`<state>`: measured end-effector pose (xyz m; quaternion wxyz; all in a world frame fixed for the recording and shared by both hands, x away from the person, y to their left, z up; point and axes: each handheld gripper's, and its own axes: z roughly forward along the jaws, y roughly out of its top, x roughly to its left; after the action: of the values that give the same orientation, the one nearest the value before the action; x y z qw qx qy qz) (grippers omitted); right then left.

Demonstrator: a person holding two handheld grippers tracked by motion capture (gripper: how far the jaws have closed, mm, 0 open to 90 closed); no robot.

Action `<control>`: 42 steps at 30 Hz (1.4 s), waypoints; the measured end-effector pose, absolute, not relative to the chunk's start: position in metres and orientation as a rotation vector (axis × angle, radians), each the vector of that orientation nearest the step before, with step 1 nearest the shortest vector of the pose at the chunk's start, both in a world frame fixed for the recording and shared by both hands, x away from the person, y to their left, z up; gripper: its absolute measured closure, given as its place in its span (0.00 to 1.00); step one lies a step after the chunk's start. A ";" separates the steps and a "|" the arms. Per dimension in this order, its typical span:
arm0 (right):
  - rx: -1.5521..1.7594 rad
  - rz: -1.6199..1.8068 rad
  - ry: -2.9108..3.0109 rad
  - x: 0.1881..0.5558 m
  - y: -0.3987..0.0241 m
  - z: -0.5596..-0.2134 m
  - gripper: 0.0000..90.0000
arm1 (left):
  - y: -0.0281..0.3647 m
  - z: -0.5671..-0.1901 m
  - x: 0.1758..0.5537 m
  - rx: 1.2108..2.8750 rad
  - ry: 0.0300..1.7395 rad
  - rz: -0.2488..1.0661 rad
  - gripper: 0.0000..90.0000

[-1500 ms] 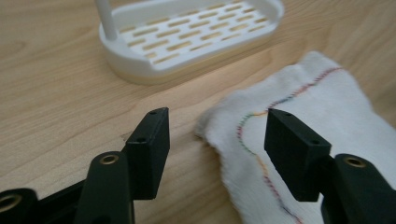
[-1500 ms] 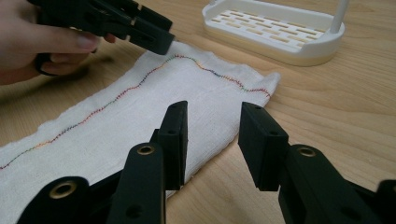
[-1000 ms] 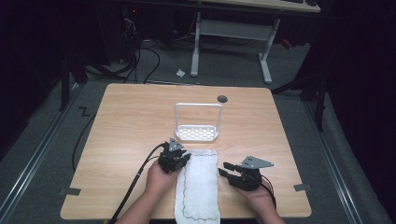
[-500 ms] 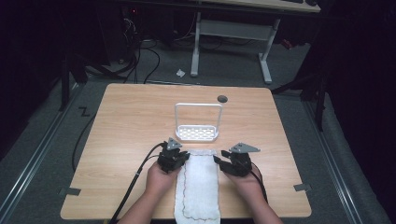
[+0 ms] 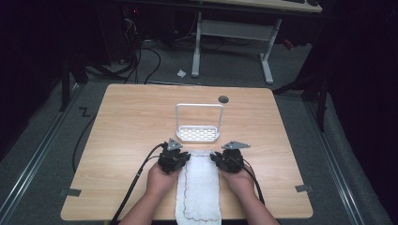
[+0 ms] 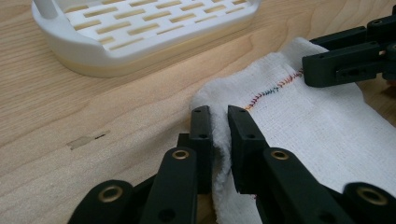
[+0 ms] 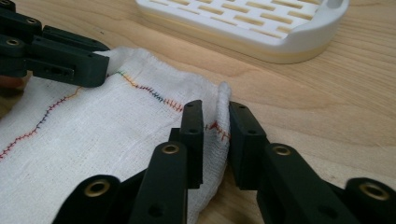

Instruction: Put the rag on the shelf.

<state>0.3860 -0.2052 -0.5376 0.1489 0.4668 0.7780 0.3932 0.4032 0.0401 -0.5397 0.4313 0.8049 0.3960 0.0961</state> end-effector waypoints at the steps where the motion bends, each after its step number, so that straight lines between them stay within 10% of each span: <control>1: 1.326 1.134 2.246 0.386 -0.205 -0.538 0.90 | 0.040 -0.540 0.403 2.006 0.989 0.236 0.90; 21: 1.203 1.198 2.175 0.372 -0.203 -0.520 0.95 | 0.049 -0.532 0.396 1.893 0.987 0.225 0.93; 42: 1.000 1.409 1.960 0.345 -0.200 -0.442 0.95 | 0.064 -0.444 0.362 1.628 0.829 0.413 0.93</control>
<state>0.3452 -0.2001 -0.4419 0.2612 0.3695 0.7241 0.5206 0.3623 0.0644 -0.4436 0.5925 0.7002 0.3566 0.1774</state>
